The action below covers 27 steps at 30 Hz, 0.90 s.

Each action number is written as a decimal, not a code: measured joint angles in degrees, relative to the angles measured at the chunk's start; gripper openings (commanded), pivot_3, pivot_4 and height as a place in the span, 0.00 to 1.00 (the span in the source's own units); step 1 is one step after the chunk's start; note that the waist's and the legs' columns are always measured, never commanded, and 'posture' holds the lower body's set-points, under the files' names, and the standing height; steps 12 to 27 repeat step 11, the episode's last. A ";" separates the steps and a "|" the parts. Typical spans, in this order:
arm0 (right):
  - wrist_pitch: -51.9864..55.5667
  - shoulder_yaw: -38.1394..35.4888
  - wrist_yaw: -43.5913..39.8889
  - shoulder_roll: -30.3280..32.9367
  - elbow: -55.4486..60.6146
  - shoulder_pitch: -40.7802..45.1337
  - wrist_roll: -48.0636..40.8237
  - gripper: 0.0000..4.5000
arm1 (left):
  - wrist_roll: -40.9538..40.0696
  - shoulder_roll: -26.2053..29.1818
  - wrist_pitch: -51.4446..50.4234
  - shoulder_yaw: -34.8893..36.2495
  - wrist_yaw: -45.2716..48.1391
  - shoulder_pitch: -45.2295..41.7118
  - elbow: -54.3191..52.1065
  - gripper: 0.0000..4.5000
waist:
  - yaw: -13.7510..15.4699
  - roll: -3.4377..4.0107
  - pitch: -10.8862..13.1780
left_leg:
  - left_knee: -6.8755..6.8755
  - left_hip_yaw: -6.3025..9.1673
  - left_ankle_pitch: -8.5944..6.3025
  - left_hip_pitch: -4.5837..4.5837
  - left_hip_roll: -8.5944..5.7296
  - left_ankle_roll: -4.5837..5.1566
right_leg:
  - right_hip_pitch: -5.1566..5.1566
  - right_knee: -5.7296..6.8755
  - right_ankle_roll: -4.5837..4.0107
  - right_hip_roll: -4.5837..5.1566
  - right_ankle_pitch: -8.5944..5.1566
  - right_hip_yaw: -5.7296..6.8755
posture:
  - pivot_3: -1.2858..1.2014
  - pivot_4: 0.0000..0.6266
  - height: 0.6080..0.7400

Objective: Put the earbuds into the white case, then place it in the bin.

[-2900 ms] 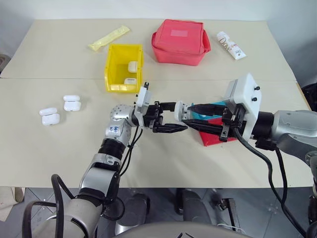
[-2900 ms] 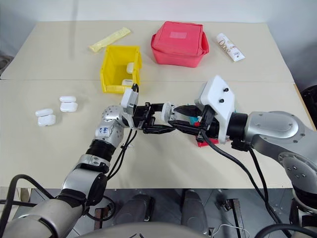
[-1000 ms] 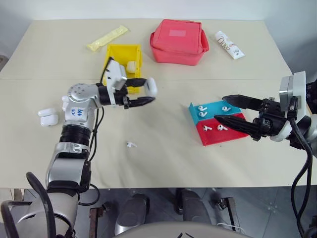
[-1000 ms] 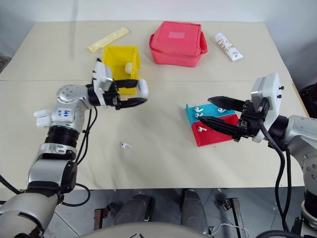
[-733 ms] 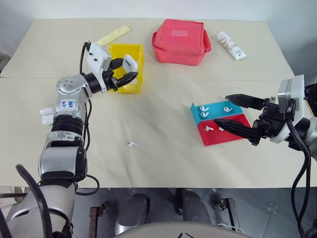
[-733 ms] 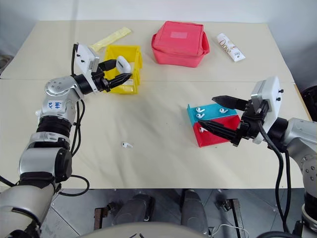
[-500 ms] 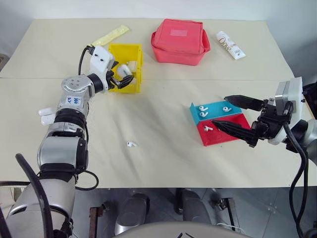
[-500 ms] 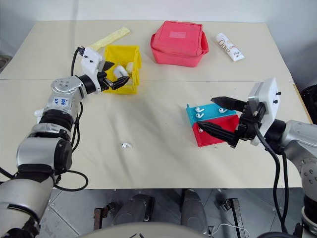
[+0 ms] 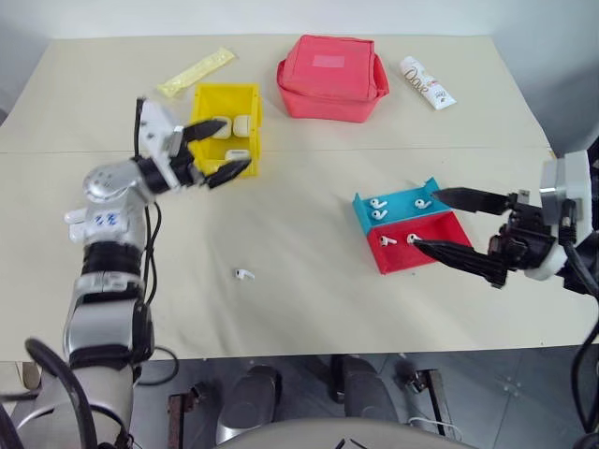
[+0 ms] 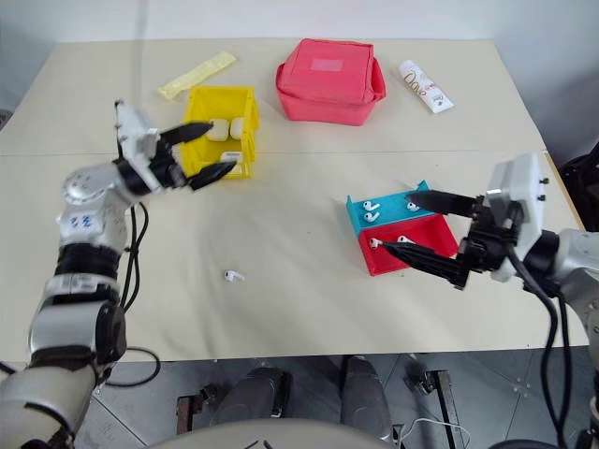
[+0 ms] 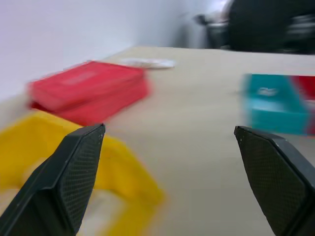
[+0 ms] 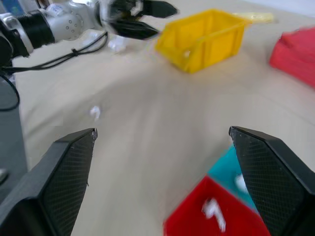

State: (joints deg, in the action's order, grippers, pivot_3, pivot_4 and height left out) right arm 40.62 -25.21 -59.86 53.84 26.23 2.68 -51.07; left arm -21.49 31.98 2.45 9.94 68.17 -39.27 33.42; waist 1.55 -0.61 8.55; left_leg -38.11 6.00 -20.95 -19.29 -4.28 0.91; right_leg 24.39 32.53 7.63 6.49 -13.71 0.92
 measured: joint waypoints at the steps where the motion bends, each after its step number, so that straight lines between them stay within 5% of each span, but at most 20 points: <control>1: -0.81 0.00 -1.78 0.27 -1.01 -0.91 0.58 1.00 | -0.86 1.07 -1.23 0.27 1.04 2.16 -2.39 0.99 | 0.03 0.00 0.00 | -0.02 0.00 0.00 -0.01 -0.01 0.00 | 0.00 -0.01 0.00 0.00 0.00 0.00 | 0.52 0.24 1.00; 10: -10.45 0.86 -14.73 4.32 -16.08 -5.45 11.27 1.00 | -5.17 8.81 -8.62 3.60 5.07 17.08 -14.32 0.99 | 0.21 0.05 0.02 | -0.04 0.01 -0.04 0.06 -0.04 0.04 | -0.07 0.00 -0.05 0.03 -0.03 -0.01 | 0.52 0.24 1.00; 27: -10.92 1.40 -15.34 4.50 -17.05 -5.23 11.87 1.00 | -5.36 8.83 -8.95 3.61 5.13 17.34 -14.88 0.99 | 0.22 0.06 0.02 | -0.04 0.01 -0.04 0.06 -0.04 0.04 | -0.07 0.00 -0.05 0.03 -0.03 -0.01 | 0.52 0.24 1.00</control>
